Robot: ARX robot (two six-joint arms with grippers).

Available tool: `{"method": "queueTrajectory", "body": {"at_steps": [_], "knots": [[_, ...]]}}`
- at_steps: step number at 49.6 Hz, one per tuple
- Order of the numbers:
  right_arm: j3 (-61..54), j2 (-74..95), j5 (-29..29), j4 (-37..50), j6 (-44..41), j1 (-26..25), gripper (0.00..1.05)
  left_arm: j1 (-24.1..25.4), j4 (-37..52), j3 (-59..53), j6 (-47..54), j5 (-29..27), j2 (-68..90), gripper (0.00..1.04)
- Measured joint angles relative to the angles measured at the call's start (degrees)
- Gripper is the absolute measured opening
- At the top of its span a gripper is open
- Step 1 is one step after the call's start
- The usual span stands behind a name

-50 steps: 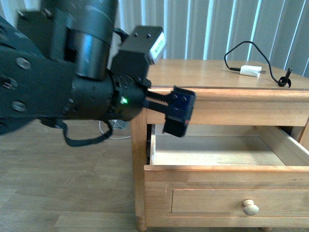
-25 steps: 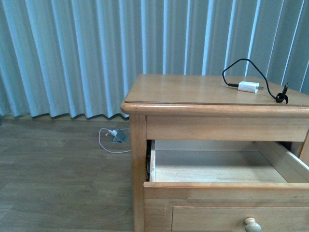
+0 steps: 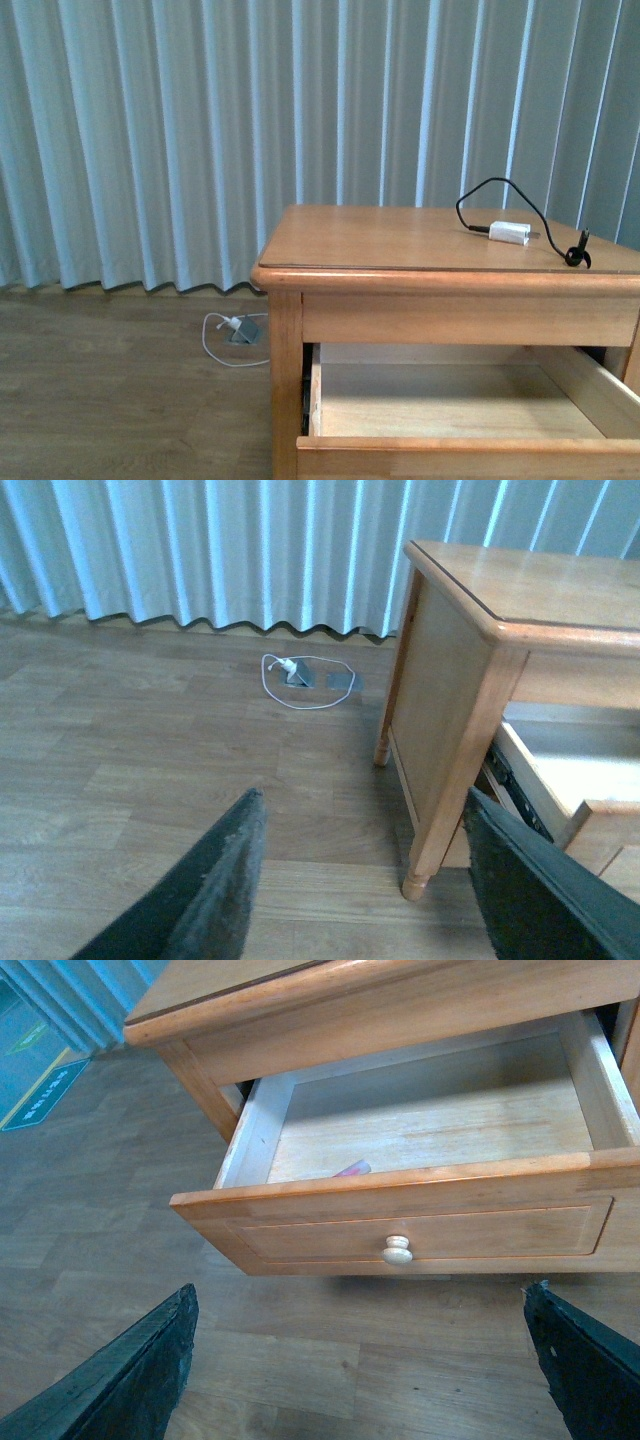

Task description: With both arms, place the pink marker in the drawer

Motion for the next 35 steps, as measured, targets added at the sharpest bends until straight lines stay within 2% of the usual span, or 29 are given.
{"method": "queueTrajectory", "body": {"at_steps": [13,16,29,35], "knots": [[0.0,0.0,0.0,0.0,0.0,0.0,0.96,0.1,-1.1,-3.0,1.7,0.2,-4.0,0.13],[0.0,0.0,0.0,0.0,0.0,0.0,0.96,0.1,-1.4,-3.3,1.8,0.2,-4.6,0.05],[0.0,0.0,0.0,0.0,0.0,0.0,0.96,0.1,-3.5,-4.8,2.0,0.2,-8.2,0.04],[0.0,0.0,0.0,0.0,0.0,0.0,0.96,0.1,-11.7,-5.7,2.1,0.1,-16.7,0.04]]}}
